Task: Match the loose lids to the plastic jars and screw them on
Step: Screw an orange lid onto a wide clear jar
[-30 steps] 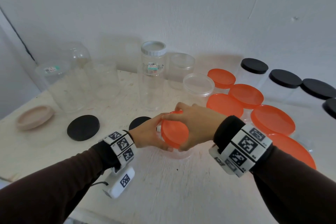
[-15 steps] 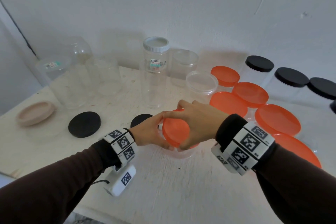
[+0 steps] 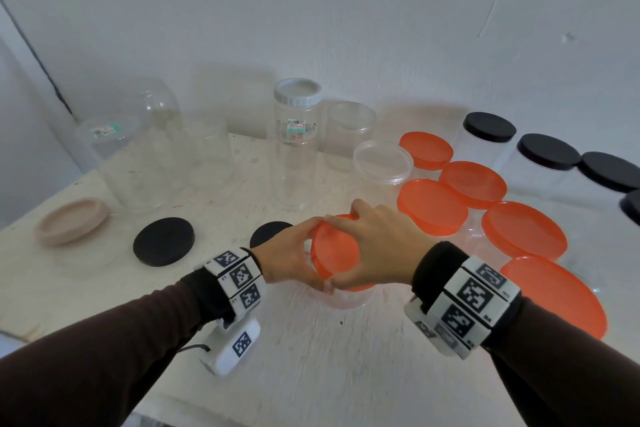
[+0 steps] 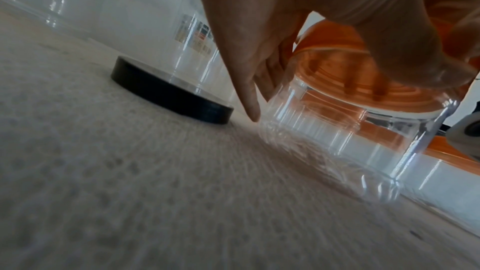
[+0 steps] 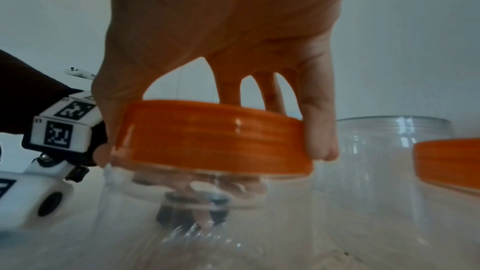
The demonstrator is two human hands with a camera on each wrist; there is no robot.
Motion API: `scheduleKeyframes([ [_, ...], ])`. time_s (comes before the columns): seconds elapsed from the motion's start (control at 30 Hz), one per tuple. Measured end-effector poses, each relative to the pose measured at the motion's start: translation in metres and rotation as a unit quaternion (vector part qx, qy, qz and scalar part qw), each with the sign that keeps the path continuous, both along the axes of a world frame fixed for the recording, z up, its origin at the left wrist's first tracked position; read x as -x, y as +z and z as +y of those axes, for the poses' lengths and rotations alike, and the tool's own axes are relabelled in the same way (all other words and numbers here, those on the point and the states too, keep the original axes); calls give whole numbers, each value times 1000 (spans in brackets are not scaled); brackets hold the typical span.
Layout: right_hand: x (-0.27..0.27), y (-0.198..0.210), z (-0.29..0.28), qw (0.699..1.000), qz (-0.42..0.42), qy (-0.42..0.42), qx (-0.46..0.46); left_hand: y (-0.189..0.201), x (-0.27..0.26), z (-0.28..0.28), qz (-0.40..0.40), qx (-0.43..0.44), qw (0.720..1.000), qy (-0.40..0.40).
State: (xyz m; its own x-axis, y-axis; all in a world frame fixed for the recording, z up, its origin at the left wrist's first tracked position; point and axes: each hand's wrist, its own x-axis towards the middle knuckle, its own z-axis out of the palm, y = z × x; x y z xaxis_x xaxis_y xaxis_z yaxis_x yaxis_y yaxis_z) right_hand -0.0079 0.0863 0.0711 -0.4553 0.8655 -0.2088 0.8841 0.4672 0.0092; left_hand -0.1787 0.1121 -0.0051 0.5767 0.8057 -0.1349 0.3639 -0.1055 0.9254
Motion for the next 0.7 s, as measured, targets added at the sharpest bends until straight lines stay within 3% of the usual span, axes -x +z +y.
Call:
scheduleKeyframes([
  [0.1,-8,0,-3,1000,-11,3,10,-1,-6,0,20,-12,1000,-13],
  [0.37,-54,-3,-23,997,7,-33,66,3,-31,5,-26,40,997,-54],
  [0.7,-93,-11,-59,994,54,-98,0,-5,-88,7,-31,-17,997,-71],
])
